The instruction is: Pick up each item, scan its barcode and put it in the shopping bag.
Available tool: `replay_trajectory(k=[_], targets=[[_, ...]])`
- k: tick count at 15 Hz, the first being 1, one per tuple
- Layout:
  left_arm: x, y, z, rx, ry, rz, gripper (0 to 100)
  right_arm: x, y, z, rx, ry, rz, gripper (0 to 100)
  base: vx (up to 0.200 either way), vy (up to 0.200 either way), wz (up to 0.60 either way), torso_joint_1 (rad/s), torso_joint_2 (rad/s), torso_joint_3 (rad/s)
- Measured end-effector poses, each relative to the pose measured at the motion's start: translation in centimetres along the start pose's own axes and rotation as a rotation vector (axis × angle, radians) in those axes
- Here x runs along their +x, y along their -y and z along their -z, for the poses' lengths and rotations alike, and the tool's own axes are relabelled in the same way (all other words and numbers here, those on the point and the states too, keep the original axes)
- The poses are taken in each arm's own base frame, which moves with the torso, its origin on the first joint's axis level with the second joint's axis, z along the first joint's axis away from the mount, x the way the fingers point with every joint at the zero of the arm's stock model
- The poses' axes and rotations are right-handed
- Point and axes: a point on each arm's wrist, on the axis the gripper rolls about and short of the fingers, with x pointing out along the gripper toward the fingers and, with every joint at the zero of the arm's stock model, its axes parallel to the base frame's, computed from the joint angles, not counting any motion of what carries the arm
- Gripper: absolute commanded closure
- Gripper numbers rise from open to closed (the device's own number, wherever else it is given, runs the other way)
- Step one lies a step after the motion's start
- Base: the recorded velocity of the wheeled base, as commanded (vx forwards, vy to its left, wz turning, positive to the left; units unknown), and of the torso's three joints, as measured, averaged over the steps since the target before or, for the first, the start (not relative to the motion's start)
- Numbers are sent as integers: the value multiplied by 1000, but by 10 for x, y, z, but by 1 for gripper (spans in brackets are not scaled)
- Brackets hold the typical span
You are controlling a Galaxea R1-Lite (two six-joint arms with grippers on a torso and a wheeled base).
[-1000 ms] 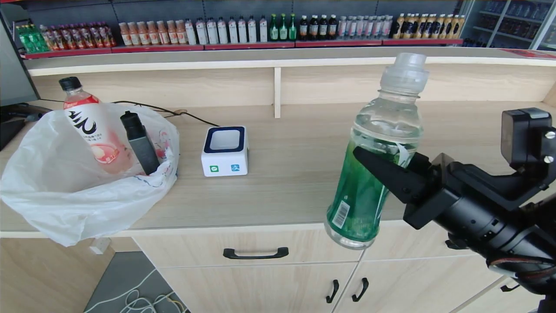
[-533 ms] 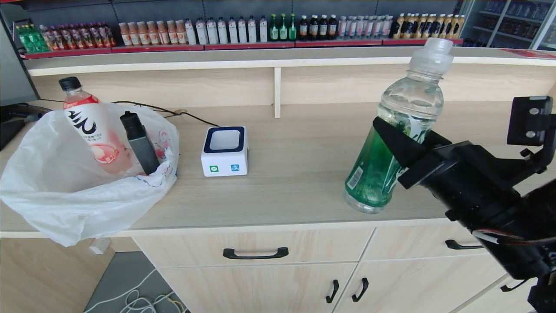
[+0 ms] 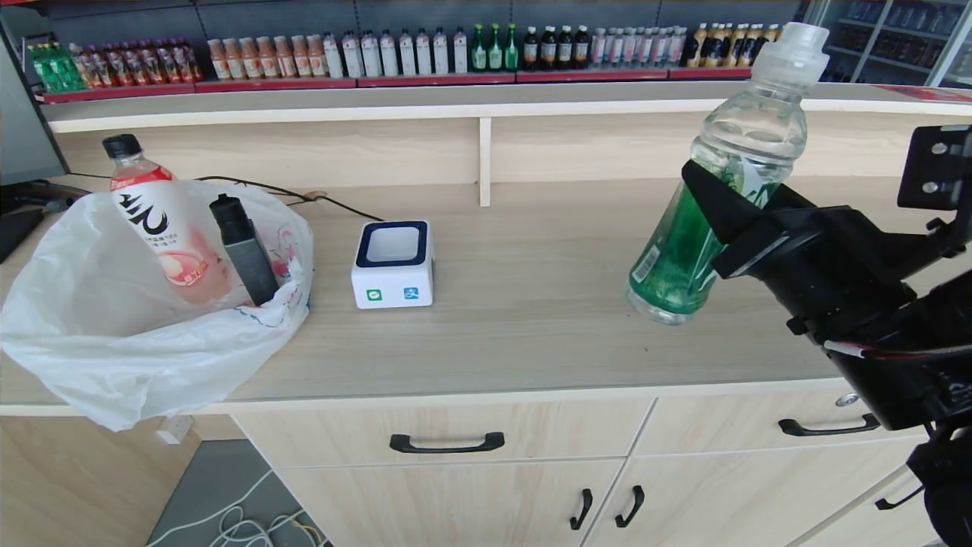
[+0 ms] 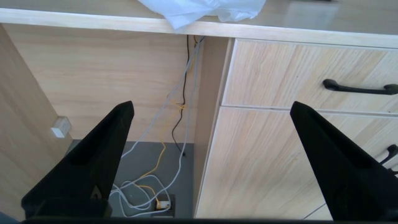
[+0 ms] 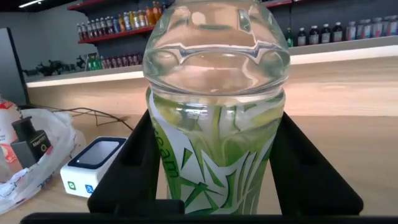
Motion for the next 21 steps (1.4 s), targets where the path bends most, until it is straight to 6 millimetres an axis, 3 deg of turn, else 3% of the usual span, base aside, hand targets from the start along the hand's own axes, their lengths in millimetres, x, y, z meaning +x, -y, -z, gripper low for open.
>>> replay_trajectory(k=[3,8,16,21], targets=[[0,0,0,0,0,-1,0,3,0,-4,2,24,-1,100,-200,0,0,9,4,1],[0,0,0,0,0,0,0,9,1,-14,5,71,4,100,0,0,0,0,0,0],[0,0,0,-4,0,-1,0,11,18,-29,-34,124,64,100,0,200,0,4,4,2],[0,0,0,-7,0,-1,0,9,19,-34,-41,141,65,100,0,200,0,1,2,2]])
